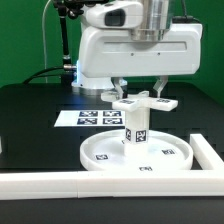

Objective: Assemble round table

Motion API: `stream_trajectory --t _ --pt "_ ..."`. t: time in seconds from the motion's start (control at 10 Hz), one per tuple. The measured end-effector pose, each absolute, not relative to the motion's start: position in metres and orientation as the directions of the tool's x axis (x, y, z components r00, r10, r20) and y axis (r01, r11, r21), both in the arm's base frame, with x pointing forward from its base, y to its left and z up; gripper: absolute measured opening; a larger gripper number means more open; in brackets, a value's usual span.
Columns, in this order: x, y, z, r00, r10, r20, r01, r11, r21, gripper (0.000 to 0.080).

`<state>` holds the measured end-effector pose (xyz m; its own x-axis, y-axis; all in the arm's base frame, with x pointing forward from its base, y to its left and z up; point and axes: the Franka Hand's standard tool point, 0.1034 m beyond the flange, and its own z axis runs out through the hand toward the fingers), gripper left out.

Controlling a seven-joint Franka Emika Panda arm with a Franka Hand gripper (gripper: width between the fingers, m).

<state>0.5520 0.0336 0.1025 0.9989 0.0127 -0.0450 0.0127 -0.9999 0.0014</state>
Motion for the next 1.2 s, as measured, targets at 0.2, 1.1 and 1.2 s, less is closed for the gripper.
stream_trajectory --t 0.2,1.1,1.2 --pt "0.5513 0.0355 0.1017 0.969 -0.241 -0.052 -0.242 -0.970 -0.023 0.0443" --pt "0.5527 0.0362 0.1015 0.523 -0.851 -0.057 -0.852 -0.519 -0.061 0.0445" --pt "0.5526 0.0364 0.1015 0.421 -0.905 -0.062 -0.906 -0.416 -0.080 0.0445"
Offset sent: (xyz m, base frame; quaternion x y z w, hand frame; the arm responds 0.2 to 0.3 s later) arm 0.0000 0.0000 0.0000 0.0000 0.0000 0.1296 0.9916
